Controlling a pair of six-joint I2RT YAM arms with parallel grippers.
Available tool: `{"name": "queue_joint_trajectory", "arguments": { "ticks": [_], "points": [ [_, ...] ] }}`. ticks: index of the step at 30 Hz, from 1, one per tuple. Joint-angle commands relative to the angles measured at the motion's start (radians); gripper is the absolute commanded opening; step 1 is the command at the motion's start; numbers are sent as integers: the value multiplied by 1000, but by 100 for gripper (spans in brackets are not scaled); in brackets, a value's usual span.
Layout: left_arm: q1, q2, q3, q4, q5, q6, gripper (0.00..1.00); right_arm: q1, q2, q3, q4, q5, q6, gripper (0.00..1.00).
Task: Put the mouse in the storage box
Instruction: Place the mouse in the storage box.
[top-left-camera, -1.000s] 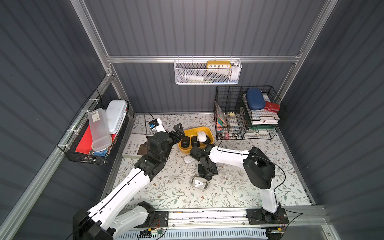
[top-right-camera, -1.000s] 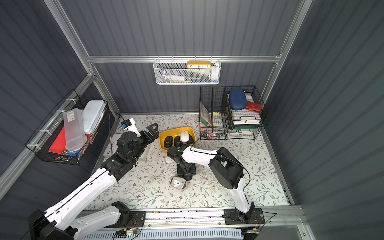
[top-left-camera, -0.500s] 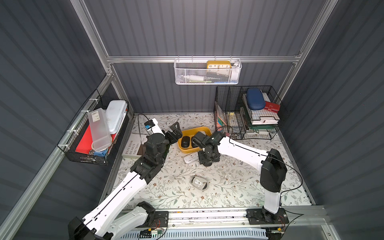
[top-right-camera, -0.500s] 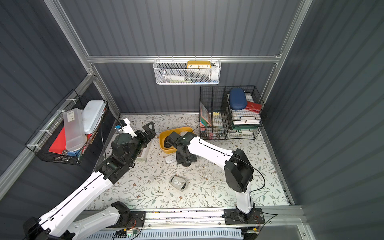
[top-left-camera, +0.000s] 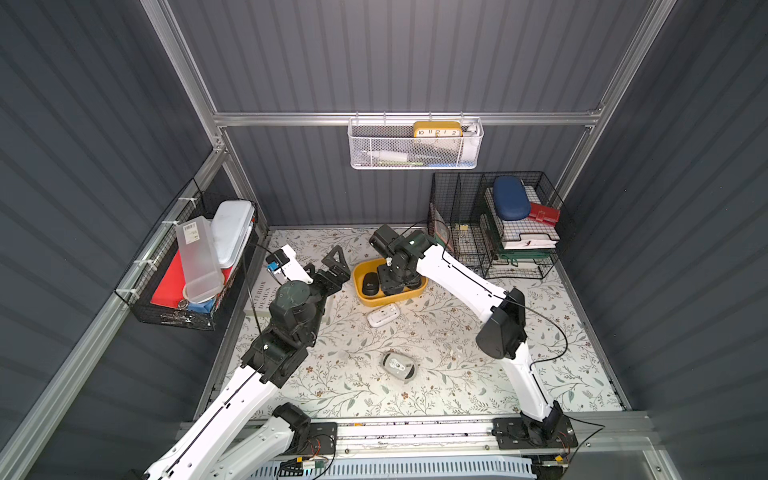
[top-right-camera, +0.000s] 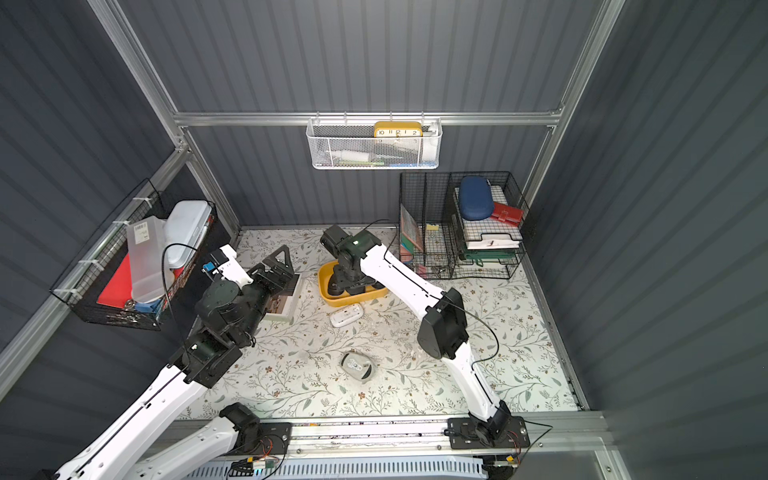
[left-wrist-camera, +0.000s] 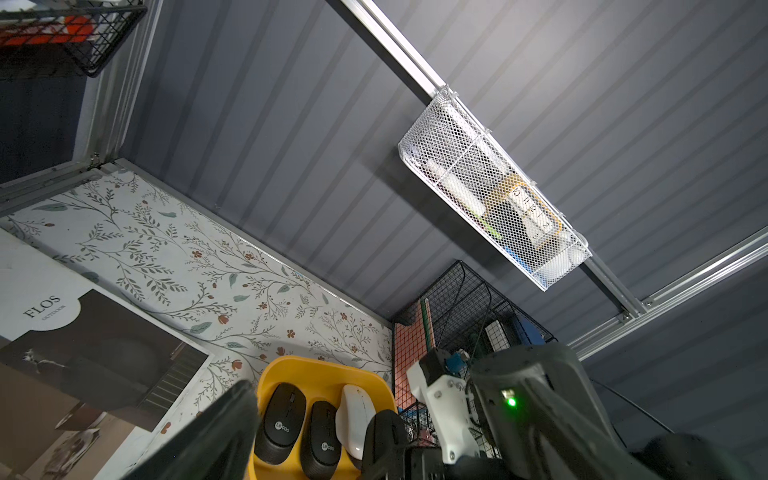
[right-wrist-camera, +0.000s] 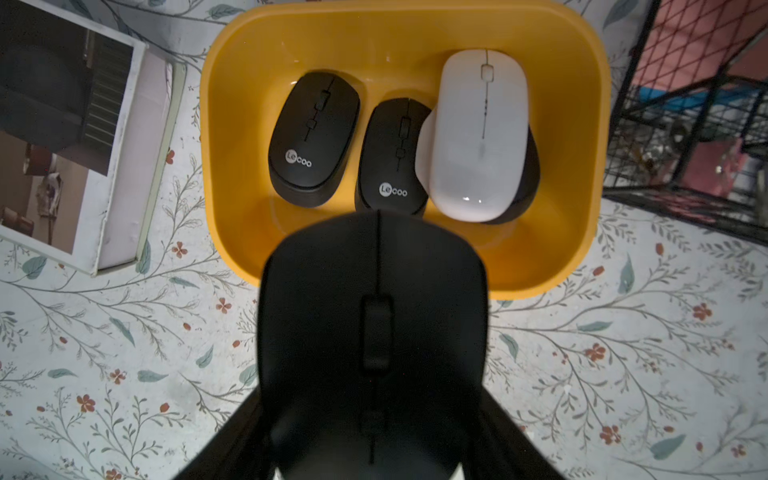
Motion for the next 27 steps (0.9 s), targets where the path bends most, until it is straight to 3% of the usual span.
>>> {"name": "queue_joint_trajectory", "arguments": {
  "ticks": [1, 18, 27],
  "points": [
    [2, -18, -24, -11, -15, -6, 99, -31, 81, 116, -69, -21, -29, 58],
    [2, 59, -6, 2, 11, -6, 99, -61, 260, 198, 109, -95, -71, 60],
    [2, 69, -5, 18, -1, -10, 99, -61, 304, 198, 176, -72, -103, 62]
  ]
}}
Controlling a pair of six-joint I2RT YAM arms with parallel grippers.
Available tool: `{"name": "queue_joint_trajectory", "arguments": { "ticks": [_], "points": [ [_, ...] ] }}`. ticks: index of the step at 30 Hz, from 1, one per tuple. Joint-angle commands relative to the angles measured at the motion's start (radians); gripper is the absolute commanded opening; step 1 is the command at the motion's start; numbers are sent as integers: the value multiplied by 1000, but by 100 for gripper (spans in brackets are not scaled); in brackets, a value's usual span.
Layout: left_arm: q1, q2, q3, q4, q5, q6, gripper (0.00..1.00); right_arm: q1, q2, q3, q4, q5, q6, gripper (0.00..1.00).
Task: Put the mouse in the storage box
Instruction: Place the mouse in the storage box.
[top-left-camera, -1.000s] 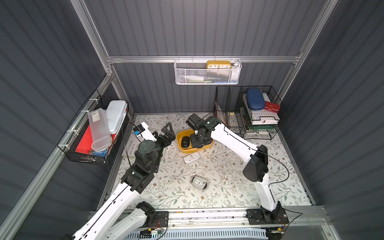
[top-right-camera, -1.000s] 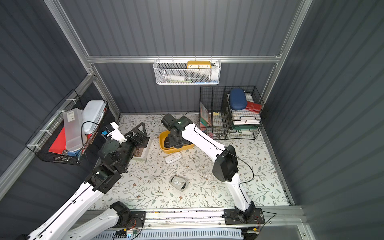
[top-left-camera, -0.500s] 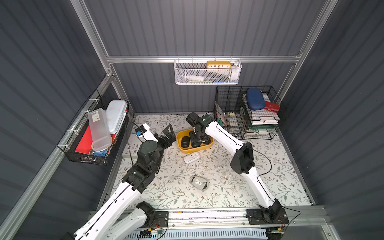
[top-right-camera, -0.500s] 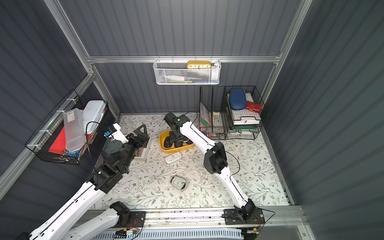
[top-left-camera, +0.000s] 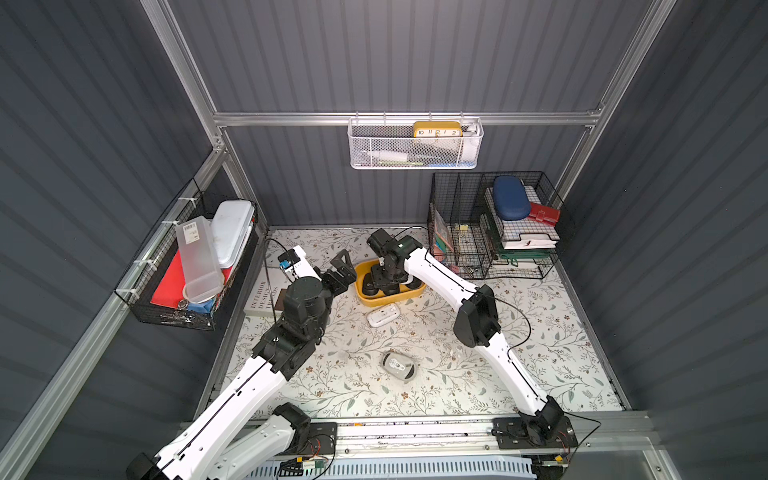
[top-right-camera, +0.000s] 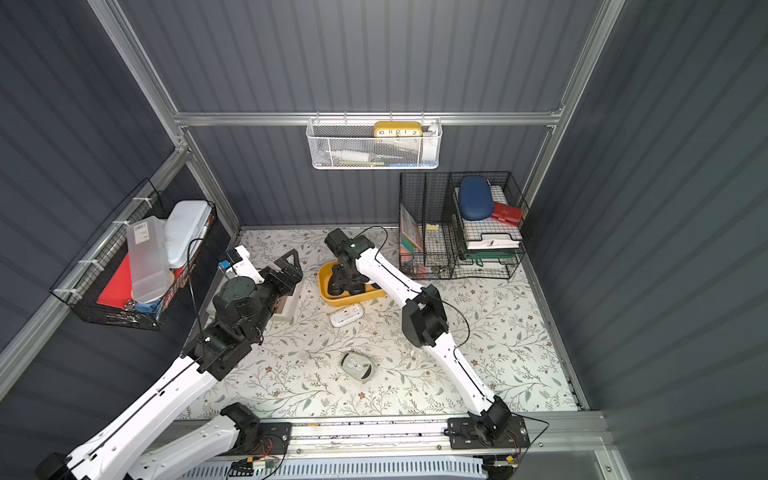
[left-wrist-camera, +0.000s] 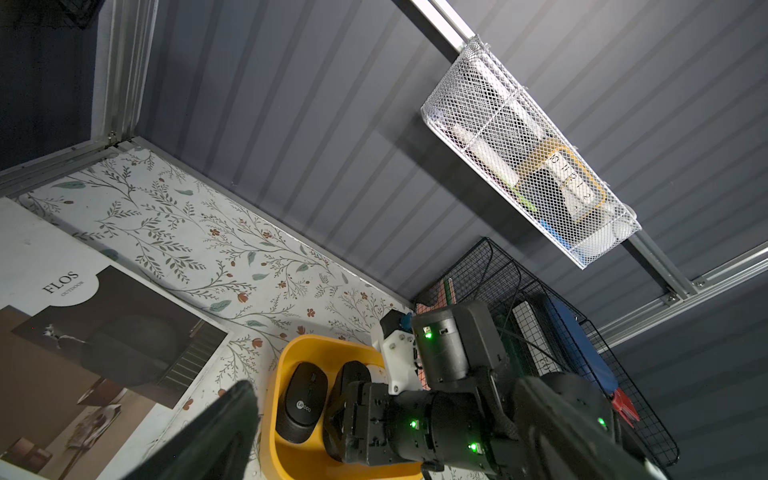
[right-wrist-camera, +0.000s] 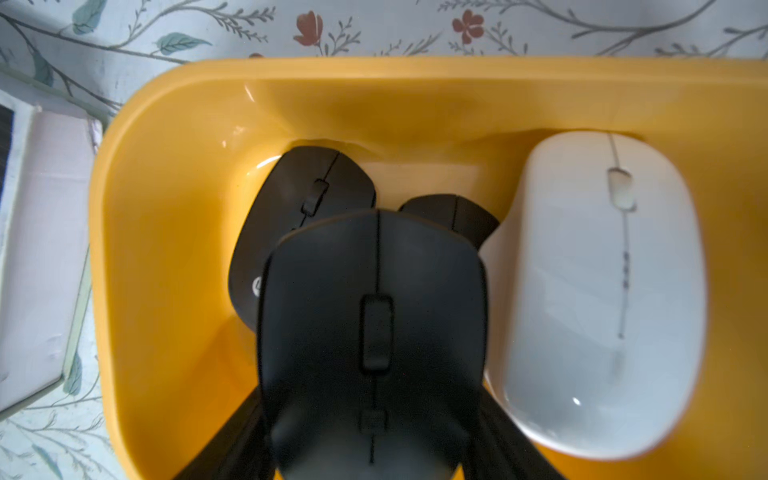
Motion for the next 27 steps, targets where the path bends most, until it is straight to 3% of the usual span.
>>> {"name": "queue_joint_trajectory", "arguments": {
  "ticks": [1, 7, 13, 19, 22, 27],
  "points": [
    [2, 0, 14, 16, -2, -8, 99, 1, 20, 20, 33, 8, -23, 62],
    [2, -9, 4, 10, -8, -14, 99, 1, 47, 20, 45, 20, -36, 64],
    [2, -12, 7, 2, -6, -16, 99, 1, 33, 20, 45, 30, -27, 84],
    [2, 31, 49, -49, 22, -38, 100, -1, -29, 13, 40, 30, -27, 89],
    [3, 84, 95, -122, 50, -69, 100, -2, -104, -49, 53, 35, -29, 90],
    [2, 151, 139, -217, 149, -117, 99, -2, -309, -302, 154, 39, -23, 90]
  ]
}}
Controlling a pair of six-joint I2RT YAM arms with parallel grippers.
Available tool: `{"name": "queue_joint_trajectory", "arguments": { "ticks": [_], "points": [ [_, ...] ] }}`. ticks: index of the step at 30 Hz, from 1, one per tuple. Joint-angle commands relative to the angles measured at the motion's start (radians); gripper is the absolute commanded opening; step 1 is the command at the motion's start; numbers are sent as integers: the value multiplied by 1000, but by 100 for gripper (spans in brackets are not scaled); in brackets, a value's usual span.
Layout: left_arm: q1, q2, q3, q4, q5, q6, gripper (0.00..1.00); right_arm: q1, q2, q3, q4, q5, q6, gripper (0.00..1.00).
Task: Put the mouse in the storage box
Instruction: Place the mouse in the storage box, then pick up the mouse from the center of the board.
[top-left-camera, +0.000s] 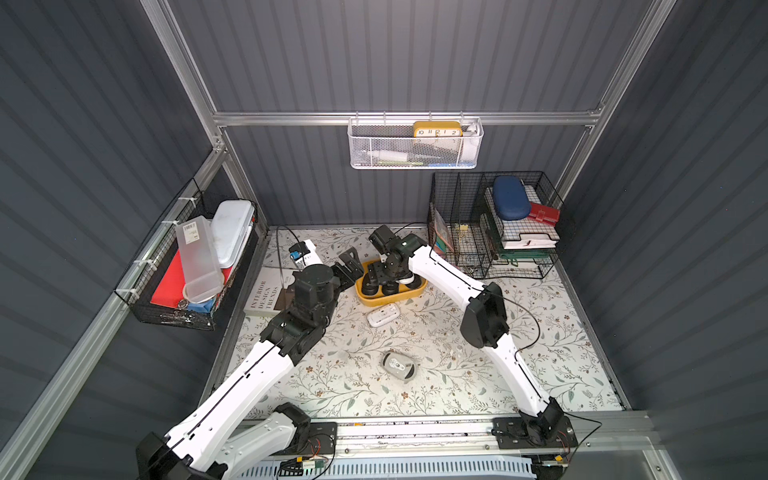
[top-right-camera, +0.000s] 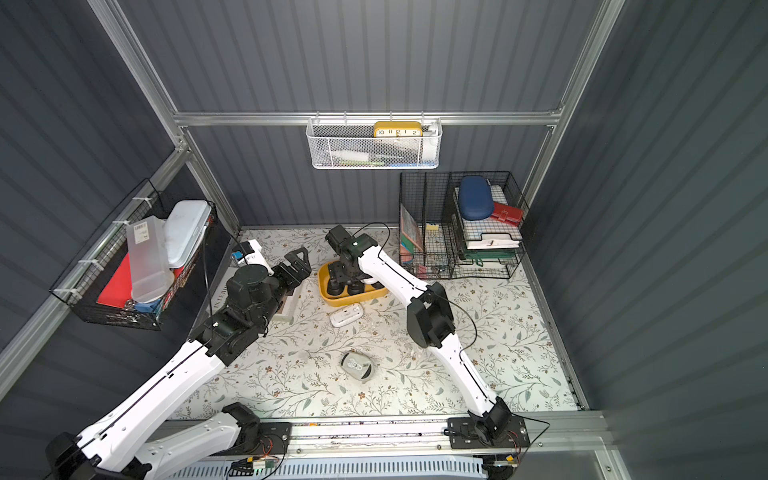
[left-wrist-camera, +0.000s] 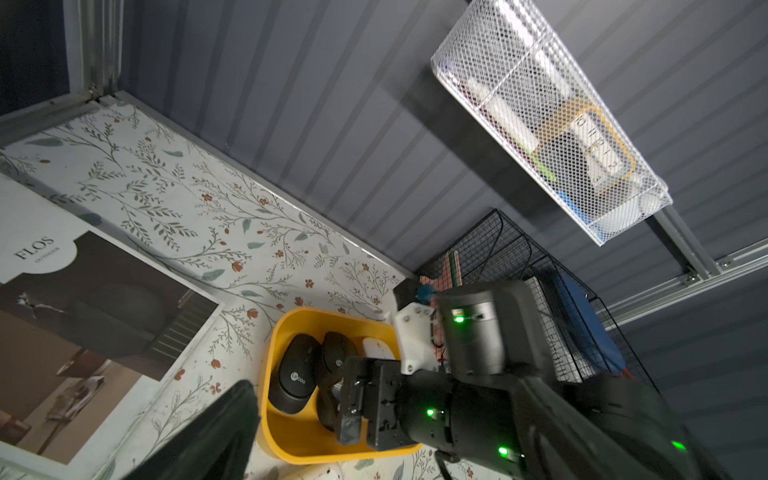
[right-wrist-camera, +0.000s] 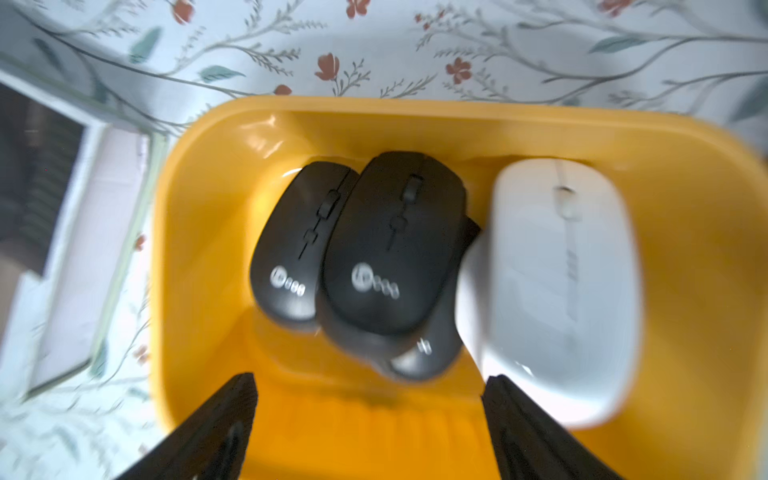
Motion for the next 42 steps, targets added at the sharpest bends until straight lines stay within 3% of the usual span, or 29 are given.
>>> {"name": "queue_joint_trajectory", "arguments": {
  "ticks": [1, 5, 11, 16, 19, 25, 29, 37, 42],
  "points": [
    [2, 29, 34, -110, 93, -62, 99, -3, -163, -153, 81, 18, 4, 90],
    [2, 45, 22, -166, 167, -90, 99, -3, -330, -364, 113, 14, 30, 90],
    [-11, 53, -91, -258, 407, -166, 99, 6, -596, -759, 175, -102, 115, 90],
    [-179, 42, -259, -121, 518, -323, 99, 51, -773, -1078, 257, -195, 192, 90],
    [-281, 89, -291, -53, 521, -380, 99, 102, -828, -1185, 291, -235, 208, 90],
    [-430, 106, -390, 89, 464, -511, 99, 168, -857, -1319, 395, -341, 238, 91],
    [-439, 2, -489, 179, 435, -584, 99, 187, -841, -1359, 466, -388, 238, 90],
    [-439, -229, -591, 130, 370, -695, 99, 200, -765, -1329, 519, -443, 245, 90],
    [-439, -304, -625, 107, 351, -750, 99, 218, -701, -1280, 492, -454, 235, 88]
  ]
}}
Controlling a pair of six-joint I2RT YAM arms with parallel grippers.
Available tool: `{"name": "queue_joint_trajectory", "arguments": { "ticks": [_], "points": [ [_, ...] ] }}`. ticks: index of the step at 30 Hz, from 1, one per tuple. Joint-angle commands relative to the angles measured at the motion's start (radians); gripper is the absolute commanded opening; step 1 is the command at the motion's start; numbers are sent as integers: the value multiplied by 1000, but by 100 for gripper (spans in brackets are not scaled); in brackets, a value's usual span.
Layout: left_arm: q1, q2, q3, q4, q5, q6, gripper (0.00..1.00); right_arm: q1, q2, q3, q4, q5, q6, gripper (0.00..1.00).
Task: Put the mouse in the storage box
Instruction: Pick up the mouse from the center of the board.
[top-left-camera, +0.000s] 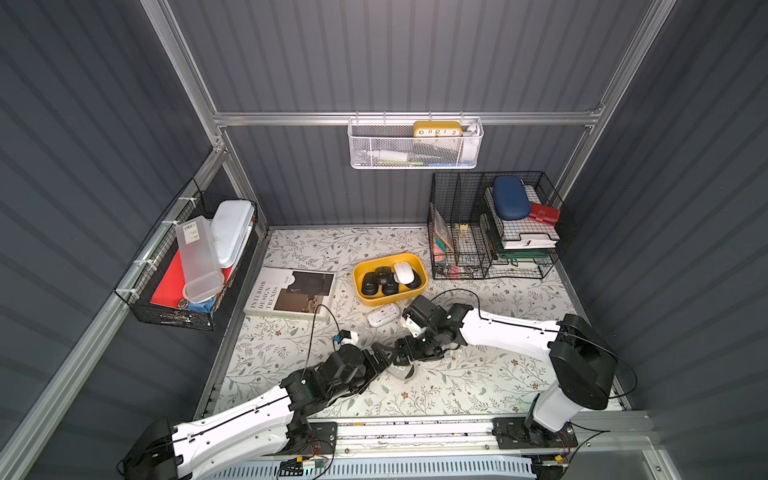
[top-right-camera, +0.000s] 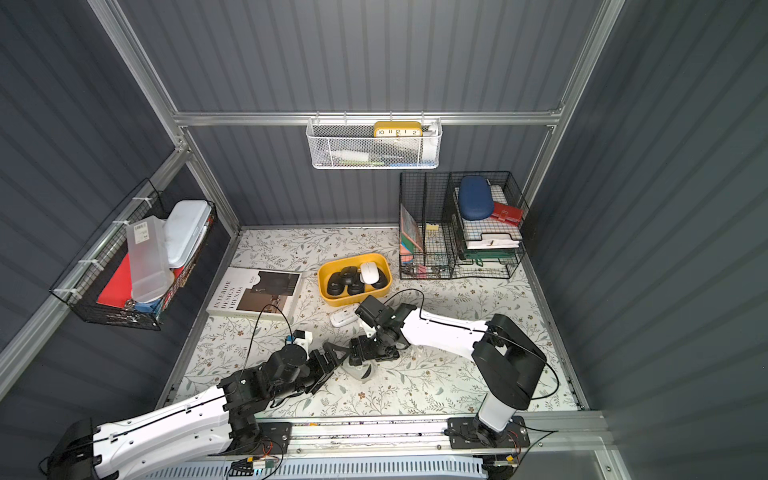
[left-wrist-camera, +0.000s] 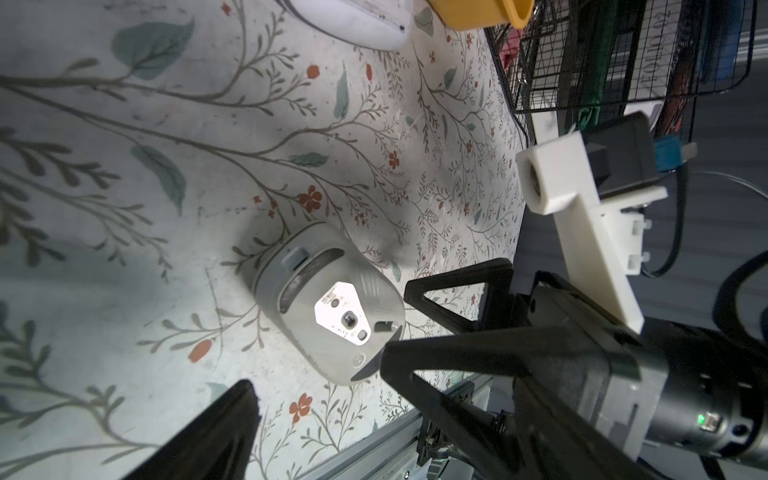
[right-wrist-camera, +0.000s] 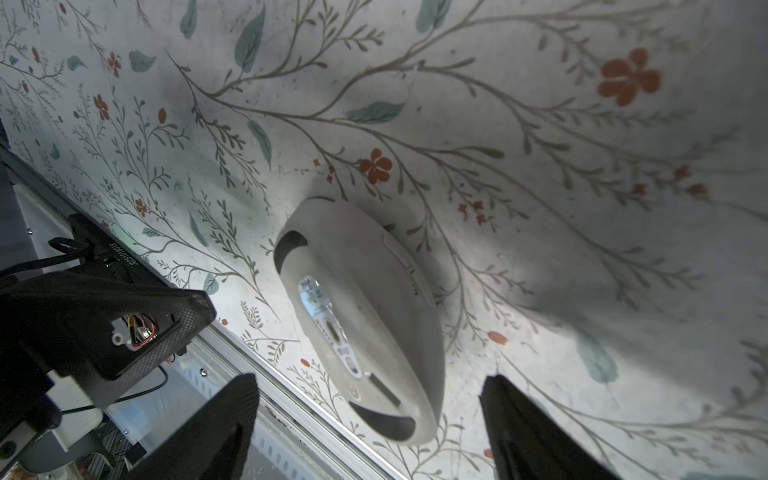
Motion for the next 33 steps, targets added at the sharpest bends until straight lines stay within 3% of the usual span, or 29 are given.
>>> {"name": "queue_joint_trajectory", "arguments": {
  "ticks": [1, 15, 22, 33],
  "points": [
    [-5, -42, 5, 79, -9, -59, 99, 32, 52, 42, 2, -45, -9, 88],
    [-5, -82, 35, -38, -119, -120, 99, 32, 154, 70, -33, -71, 6, 83],
    [-5, -166, 42, -135, -167, -166, 99, 31, 210, 108, -66, -65, 9, 69],
    [-5, -198, 36, -199, -185, -234, 99, 31, 151, 82, -57, -10, 21, 37]
  ]
}}
